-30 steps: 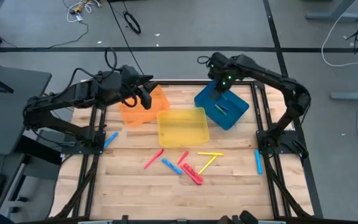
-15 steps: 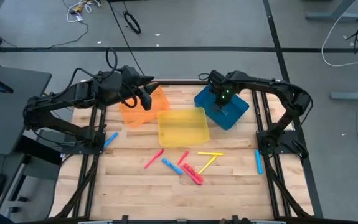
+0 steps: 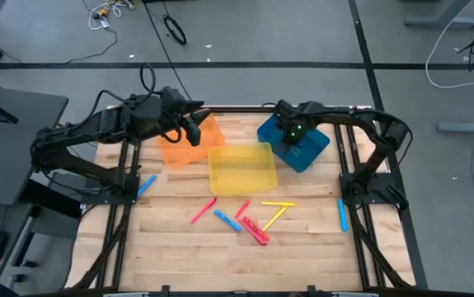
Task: Pick & Place Markers
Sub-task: Put the blue pen into the blue bin, then put the bottom right blue highlighter pen into the orange bin
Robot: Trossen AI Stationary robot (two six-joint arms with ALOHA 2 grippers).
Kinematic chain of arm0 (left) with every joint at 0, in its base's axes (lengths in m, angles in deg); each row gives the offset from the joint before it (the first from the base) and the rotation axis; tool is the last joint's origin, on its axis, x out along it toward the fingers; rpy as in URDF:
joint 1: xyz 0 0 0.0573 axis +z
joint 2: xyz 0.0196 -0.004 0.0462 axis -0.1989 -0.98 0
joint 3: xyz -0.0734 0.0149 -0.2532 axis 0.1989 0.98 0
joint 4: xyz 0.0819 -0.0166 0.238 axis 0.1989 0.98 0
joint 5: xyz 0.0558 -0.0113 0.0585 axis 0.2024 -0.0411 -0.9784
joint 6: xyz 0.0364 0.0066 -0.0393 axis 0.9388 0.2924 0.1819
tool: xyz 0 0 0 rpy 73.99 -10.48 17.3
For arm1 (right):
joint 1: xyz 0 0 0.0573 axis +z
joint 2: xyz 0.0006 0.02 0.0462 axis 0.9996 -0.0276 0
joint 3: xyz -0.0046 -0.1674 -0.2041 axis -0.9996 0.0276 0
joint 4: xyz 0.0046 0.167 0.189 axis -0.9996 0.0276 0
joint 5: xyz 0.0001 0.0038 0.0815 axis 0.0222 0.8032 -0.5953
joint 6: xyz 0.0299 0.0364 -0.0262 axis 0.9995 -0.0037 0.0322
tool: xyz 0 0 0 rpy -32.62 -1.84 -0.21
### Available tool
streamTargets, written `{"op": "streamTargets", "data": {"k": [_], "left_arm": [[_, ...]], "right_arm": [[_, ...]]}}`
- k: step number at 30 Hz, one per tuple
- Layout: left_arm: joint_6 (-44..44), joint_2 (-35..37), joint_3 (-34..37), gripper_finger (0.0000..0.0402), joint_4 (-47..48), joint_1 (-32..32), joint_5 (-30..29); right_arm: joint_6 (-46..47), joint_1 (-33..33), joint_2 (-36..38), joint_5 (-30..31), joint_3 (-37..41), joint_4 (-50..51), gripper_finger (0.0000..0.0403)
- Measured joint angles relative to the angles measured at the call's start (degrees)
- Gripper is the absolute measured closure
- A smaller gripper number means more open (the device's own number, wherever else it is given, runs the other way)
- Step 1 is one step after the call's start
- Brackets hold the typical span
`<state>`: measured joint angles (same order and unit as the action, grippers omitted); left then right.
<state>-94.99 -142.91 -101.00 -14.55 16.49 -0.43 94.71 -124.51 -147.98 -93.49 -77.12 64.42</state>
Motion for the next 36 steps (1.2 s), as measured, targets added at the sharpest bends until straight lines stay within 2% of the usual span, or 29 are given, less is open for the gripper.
{"op": "streamTargets", "data": {"k": [9, 15, 25, 30, 36], "left_arm": [[-0.2, 0.0, 0.0, 0.0225, 0.0, 0.0, 0.0], [-0.2, 0.0, 0.0, 0.0225, 0.0, 0.0, 0.0], [-0.2, 0.0, 0.0, 0.0225, 0.0, 0.0, 0.0], [-0.2, 0.0, 0.0, 0.0225, 0.0, 0.0, 0.0], [-0.1, 0.0, 0.0, 0.0225, 0.0, 0.0, 0.0]], "right_arm": [[-0.3, 1.2, -2.9, 0.2, 0.0, -1.5, 0.0345], [-0.1, 2.0, -2.9, 2.3, 0.0, -0.2, 0.0303], [-0.1, 2.2, -2.9, 2.3, 0.0, 1.8, 0.0231], [-0.6, 2.2, -2.9, 2.3, -2.1, 6.6, 0.0226], [-1.9, 2.2, -2.9, 2.3, -11.0, 16.5, 0.0244]]}}
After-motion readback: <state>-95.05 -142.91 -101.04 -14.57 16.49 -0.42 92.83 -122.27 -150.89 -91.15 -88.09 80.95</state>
